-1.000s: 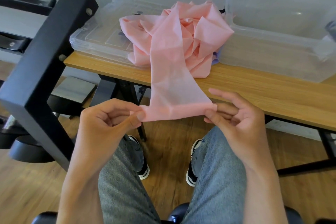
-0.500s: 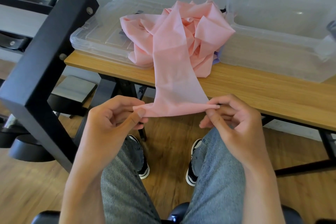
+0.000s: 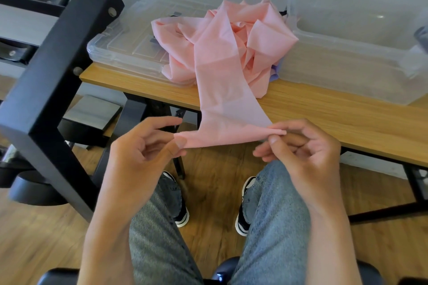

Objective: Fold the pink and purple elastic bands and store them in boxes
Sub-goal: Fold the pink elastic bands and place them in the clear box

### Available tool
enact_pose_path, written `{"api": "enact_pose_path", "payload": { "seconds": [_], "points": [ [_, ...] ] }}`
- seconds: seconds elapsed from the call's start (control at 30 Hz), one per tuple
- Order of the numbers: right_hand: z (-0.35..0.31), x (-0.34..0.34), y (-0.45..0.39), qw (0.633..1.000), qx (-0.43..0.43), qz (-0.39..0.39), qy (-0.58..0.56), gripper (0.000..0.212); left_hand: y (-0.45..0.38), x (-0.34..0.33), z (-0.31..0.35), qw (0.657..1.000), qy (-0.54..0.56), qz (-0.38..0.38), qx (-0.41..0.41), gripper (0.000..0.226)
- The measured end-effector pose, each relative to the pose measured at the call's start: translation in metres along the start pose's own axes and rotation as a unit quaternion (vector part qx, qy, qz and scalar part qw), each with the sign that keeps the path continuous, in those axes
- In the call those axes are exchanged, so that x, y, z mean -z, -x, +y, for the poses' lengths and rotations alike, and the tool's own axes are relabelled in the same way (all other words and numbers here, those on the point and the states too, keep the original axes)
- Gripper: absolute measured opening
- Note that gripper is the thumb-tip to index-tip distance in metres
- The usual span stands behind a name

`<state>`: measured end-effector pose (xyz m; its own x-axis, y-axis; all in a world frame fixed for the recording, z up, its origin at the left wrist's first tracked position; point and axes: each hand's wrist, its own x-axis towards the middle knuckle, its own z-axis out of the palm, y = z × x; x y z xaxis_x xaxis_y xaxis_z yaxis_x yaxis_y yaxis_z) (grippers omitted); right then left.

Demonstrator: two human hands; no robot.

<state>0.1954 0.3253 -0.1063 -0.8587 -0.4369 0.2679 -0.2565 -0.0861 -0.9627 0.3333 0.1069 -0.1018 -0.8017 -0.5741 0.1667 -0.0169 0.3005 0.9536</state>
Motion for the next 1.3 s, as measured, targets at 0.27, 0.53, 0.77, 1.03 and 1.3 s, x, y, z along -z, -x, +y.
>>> {"api": "enact_pose_path", "payload": {
  "seconds": [0.27,0.53,0.77,1.03,1.3],
  "points": [
    [-0.006,-0.002,-0.001,0.997,-0.005,-0.013,-0.071,0.012,-0.002,-0.002,-0.007,0.999,-0.005,-0.051,-0.01,0.022],
    [-0.004,-0.002,-0.002,0.999,0.011,0.011,-0.031,0.009,-0.003,-0.011,0.0,0.979,0.168,0.001,0.113,0.029],
    [0.0,-0.001,-0.003,0.999,0.018,0.007,-0.028,0.01,-0.003,-0.014,-0.003,0.979,0.166,0.018,0.114,0.018],
    [0.001,-0.005,-0.004,1.0,0.013,0.006,-0.028,0.011,-0.007,-0.017,-0.005,0.977,0.163,0.048,0.126,0.013],
    [-0.001,-0.002,-0.005,0.997,-0.044,0.012,-0.055,0.035,-0.005,-0.014,0.003,0.982,0.171,0.026,0.08,0.044]
  ]
}}
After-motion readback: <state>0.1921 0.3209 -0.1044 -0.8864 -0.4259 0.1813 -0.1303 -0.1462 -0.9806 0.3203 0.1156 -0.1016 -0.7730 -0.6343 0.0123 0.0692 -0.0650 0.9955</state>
